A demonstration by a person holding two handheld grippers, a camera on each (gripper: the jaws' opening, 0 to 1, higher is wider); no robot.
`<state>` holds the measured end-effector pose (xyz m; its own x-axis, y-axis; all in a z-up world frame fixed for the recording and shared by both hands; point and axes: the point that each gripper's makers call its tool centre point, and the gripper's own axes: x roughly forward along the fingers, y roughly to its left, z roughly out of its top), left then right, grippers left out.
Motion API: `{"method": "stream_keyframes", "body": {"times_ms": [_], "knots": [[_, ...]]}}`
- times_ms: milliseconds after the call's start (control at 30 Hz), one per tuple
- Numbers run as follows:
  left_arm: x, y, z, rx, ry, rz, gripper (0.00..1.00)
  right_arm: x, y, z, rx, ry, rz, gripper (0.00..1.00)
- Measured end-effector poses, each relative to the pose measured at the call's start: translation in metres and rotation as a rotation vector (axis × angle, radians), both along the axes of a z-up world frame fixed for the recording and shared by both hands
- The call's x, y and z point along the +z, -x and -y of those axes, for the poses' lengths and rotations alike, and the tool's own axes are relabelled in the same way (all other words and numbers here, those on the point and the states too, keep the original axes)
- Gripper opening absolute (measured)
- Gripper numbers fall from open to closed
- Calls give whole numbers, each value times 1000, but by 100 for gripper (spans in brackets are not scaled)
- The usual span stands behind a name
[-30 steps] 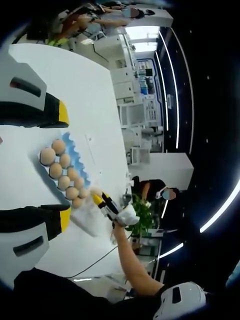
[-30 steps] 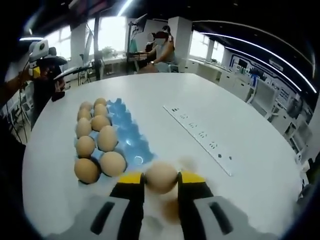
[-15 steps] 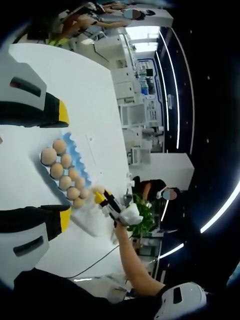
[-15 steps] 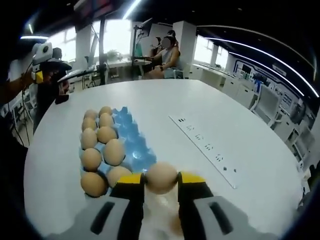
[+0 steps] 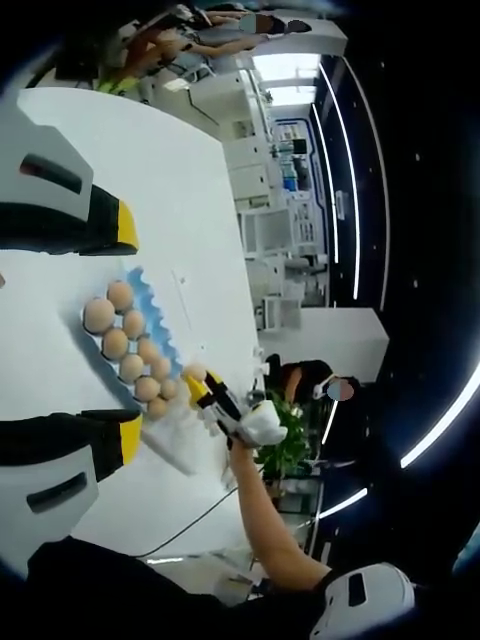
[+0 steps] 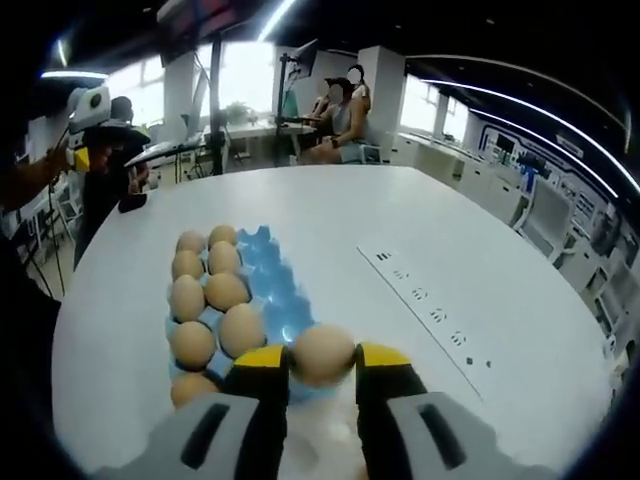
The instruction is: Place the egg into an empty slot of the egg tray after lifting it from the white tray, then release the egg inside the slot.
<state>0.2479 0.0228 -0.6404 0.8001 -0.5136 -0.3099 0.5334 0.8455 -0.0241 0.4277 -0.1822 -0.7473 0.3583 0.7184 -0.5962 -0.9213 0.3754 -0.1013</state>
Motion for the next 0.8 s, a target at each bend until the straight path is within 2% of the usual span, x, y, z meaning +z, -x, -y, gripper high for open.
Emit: {"method": "stream_keyframes", "body": {"times_ms": [800], "knots": [[-4, 0, -7, 15, 5, -9, 62, 2, 1, -56, 71, -32, 1, 25]]}}
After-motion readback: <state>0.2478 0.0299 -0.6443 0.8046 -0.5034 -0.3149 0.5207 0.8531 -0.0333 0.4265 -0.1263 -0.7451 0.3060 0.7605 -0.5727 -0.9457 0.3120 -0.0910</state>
